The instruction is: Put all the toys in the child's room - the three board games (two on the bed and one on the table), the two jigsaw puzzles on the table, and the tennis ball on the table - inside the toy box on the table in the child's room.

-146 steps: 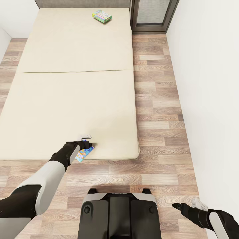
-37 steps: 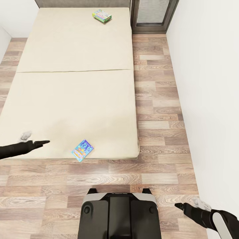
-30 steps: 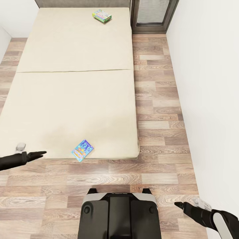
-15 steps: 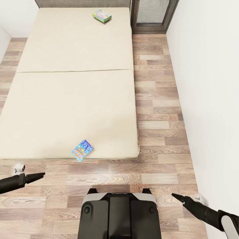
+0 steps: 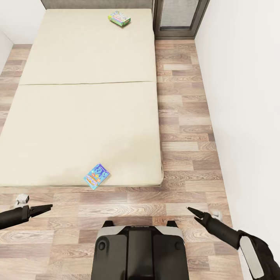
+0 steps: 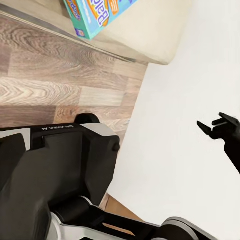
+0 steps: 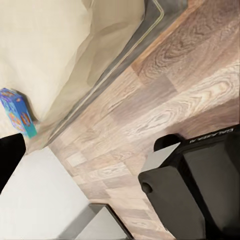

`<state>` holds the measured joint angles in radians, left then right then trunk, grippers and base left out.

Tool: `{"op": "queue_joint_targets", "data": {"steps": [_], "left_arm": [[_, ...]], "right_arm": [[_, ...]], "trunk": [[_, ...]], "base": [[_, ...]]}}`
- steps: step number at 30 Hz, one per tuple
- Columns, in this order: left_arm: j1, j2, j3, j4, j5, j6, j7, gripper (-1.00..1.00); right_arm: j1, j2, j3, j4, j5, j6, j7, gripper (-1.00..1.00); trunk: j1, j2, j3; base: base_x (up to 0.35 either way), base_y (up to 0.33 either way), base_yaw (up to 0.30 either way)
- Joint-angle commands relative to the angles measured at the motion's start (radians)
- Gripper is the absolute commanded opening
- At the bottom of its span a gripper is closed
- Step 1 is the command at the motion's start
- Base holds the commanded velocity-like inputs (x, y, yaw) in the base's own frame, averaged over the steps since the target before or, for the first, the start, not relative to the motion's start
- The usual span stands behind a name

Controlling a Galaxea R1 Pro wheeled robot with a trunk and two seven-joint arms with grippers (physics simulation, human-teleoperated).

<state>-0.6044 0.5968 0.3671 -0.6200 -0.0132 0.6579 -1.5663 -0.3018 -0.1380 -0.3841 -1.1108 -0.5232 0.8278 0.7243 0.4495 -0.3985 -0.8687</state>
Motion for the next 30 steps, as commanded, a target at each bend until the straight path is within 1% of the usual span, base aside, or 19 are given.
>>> {"op": "queue_joint_targets", "data": {"steps": [1,2,3,6,9,10,14,15,18,19,21,22,24,25,30], "left_arm": [[0.000,0.000,0.000,0.000,-0.001,0.010,-0.004,1.00],[0.000,0.000,0.000,0.000,-0.001,0.010,-0.004,1.00],[0.000,-0.001,0.000,0.000,-0.001,0.011,-0.004,1.00],[0.000,-0.001,-0.001,0.000,-0.001,0.012,-0.004,1.00],[0.000,-0.001,-0.001,0.000,-0.001,0.012,-0.004,1.00],[0.000,-0.002,-0.001,0.000,-0.001,0.012,-0.004,1.00],[0.000,-0.005,-0.001,0.000,-0.001,0.011,-0.004,1.00],[0.000,-0.006,-0.001,0.000,-0.001,0.011,-0.004,1.00],[0.000,-0.007,-0.001,0.000,-0.001,0.011,-0.004,1.00],[0.000,-0.007,-0.001,0.000,-0.001,0.011,-0.004,1.00],[0.000,-0.007,-0.001,0.000,-0.002,0.011,-0.004,1.00],[0.000,-0.008,-0.001,0.000,-0.002,0.011,-0.004,1.00],[0.000,-0.008,0.000,0.000,-0.002,0.011,-0.004,1.00],[0.000,-0.008,0.000,0.000,-0.002,0.011,-0.004,1.00],[0.000,-0.008,0.000,0.000,-0.002,0.010,-0.004,1.00]], "right_arm": [[-0.011,0.007,0.004,0.015,0.000,-0.003,0.012,1.00],[-0.022,0.014,0.010,0.031,0.002,-0.009,0.021,1.00],[-0.040,0.027,0.022,0.065,0.005,-0.019,0.033,1.00],[-0.067,0.044,0.045,0.116,0.008,-0.034,0.045,1.00],[-0.096,0.058,0.078,0.157,0.010,-0.053,0.055,1.00],[-0.114,0.064,0.104,0.183,0.010,-0.066,0.059,1.00],[-0.148,0.073,0.156,0.240,0.009,-0.091,0.063,1.00],[-0.166,0.079,0.175,0.274,0.007,-0.104,0.063,1.00],[-0.197,0.092,0.192,0.329,0.005,-0.122,0.063,1.00],[-0.215,0.101,0.199,0.364,0.007,-0.132,0.061,1.00],[-0.228,0.112,0.205,0.393,0.010,-0.140,0.058,1.00],[-0.237,0.125,0.208,0.413,0.012,-0.147,0.056,1.00],[-0.242,0.139,0.211,0.426,0.014,-0.155,0.053,1.00],[-0.246,0.152,0.212,0.435,0.015,-0.168,0.048,1.00],[-0.250,0.172,0.215,0.447,0.015,-0.203,0.025,1.00]], "trunk": [[0.001,-0.002,-0.001],[0.001,-0.002,-0.001],[0.001,-0.002,-0.001],[0.001,-0.002,-0.001],[0.001,-0.002,-0.001],[0.001,-0.002,-0.001],[0.001,-0.002,-0.001],[0.001,-0.002,-0.001],[0.001,-0.002,-0.001],[0.001,-0.002,-0.001],[0.001,-0.002,-0.001],[0.001,-0.002,-0.001],[0.001,-0.002,-0.001],[0.001,-0.002,-0.001],[0.001,-0.002,-0.001]], "base": [[0.000,0.000,0.000],[0.000,0.006,0.000],[0.000,0.042,0.000],[0.000,0.085,0.000],[0.000,0.092,0.000],[0.000,0.049,0.000],[0.000,0.029,0.000],[0.000,0.013,0.000],[0.000,0.008,0.000],[0.000,0.009,0.000],[0.000,0.029,0.000],[0.000,0.083,0.000],[0.000,0.123,0.000],[0.000,0.178,0.000],[0.000,0.115,0.000]]}}
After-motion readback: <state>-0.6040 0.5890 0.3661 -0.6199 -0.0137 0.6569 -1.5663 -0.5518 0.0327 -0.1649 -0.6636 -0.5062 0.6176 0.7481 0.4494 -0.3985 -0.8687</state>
